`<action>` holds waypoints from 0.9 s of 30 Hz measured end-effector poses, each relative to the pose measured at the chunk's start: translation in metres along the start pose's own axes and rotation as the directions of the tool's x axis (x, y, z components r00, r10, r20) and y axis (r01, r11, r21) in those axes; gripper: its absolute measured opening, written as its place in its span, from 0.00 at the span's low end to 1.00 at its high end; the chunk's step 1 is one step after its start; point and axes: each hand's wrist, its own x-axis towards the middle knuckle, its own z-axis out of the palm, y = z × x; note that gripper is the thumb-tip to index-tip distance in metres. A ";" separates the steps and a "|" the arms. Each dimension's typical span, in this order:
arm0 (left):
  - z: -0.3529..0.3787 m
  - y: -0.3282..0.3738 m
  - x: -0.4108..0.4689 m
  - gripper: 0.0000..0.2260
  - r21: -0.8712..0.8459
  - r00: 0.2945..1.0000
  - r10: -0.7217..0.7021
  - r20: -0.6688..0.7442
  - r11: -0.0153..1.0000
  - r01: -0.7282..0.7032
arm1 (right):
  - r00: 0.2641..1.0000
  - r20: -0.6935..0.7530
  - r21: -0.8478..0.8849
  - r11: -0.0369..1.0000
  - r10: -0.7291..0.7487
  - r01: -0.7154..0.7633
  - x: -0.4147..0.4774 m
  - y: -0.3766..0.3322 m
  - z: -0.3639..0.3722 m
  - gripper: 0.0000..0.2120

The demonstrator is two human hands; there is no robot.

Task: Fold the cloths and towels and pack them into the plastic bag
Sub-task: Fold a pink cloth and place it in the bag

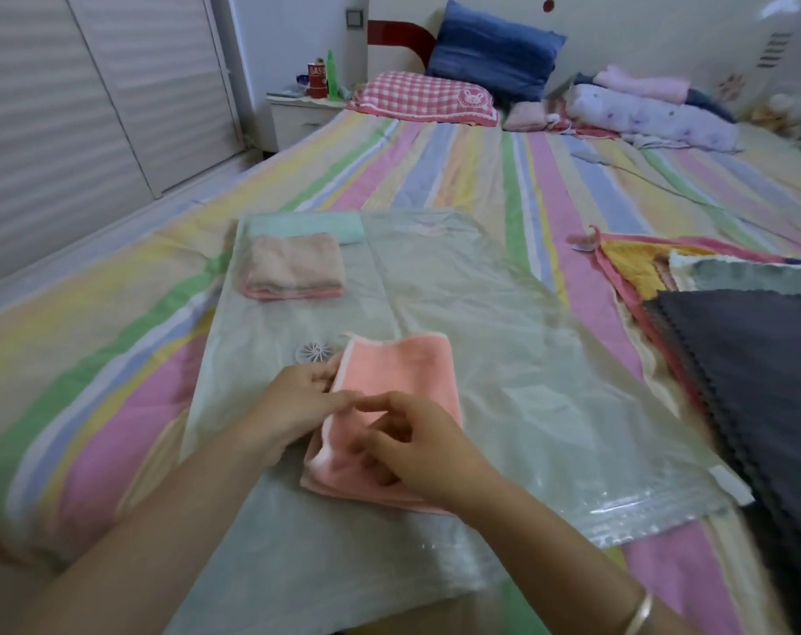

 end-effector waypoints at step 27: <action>0.014 -0.006 -0.046 0.26 -0.014 0.853 0.334 0.400 0.933 -0.359 | 0.926 -0.319 -0.272 0.955 -0.204 0.116 -0.042 0.018 -0.084 0.11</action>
